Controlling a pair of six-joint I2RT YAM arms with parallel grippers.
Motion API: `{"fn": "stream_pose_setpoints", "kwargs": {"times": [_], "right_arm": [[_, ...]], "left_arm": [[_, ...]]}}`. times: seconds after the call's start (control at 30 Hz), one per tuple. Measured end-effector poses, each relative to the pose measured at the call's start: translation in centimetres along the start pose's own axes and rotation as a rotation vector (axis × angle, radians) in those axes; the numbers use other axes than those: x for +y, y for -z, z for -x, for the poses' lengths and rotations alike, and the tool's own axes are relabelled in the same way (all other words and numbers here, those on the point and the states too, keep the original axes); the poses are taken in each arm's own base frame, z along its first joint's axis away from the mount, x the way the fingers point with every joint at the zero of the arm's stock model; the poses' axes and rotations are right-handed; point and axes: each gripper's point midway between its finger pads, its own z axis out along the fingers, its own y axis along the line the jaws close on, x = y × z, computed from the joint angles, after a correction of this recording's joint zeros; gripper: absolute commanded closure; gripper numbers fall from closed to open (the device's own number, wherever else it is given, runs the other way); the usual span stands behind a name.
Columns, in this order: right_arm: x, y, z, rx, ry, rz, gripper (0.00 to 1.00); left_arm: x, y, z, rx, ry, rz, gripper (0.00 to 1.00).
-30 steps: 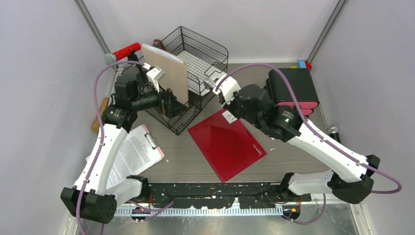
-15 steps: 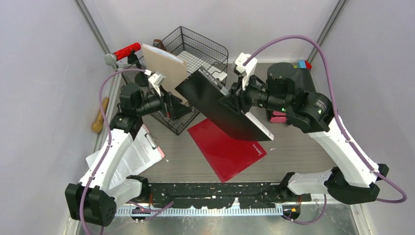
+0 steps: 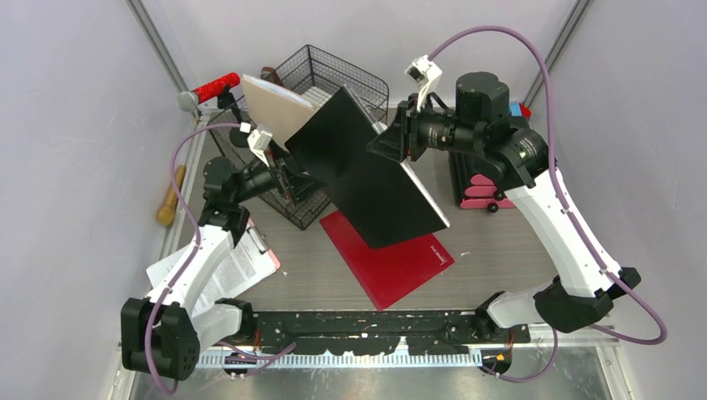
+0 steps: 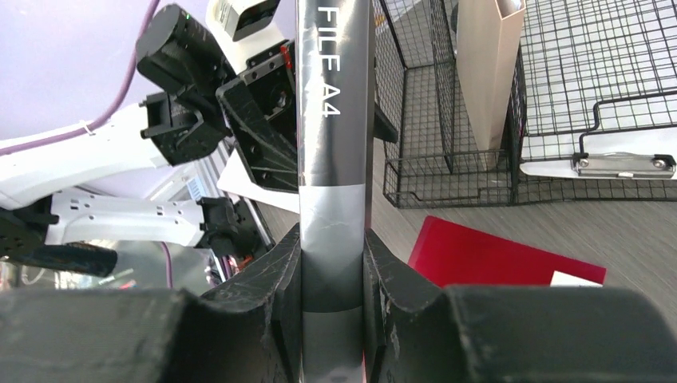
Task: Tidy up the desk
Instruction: Pick up the folder from the center of the board.
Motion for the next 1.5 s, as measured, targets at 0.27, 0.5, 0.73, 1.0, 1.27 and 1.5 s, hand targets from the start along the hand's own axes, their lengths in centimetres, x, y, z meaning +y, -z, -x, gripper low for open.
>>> {"fn": "stream_pose_setpoints", "kwargs": {"times": [0.27, 0.5, 0.73, 1.0, 1.27, 1.5], "right_arm": [[0.0, -1.0, 0.8, -0.039, -0.03, 0.074, 1.0], [-1.0, -1.5, 0.4, -0.048, -0.024, 0.078, 1.0], [-4.1, -1.3, -1.5, -0.047, -0.06, 0.023, 1.0], [-6.2, -2.4, -6.5, 0.05, -0.098, 0.011, 0.84], [-5.9, -2.2, -8.9, 0.123, -0.045, 0.066, 0.69], [-5.0, -1.8, -10.9, 0.187, -0.039, 0.134, 0.65]], "left_arm": [[-0.6, -0.2, 0.7, -0.023, -0.002, -0.037, 0.2], [-0.1, -0.1, 0.5, -0.016, 0.019, -0.023, 0.26], [-1.3, 0.7, 1.2, -0.022, -0.015, -0.047, 0.51], [-3.6, 1.3, 1.8, 0.024, -0.08, -0.116, 1.0], [-3.4, 1.8, 1.3, 0.122, -0.151, -0.094, 1.0], [-3.9, 2.3, 0.6, 0.166, -0.193, -0.125, 1.0]]}}
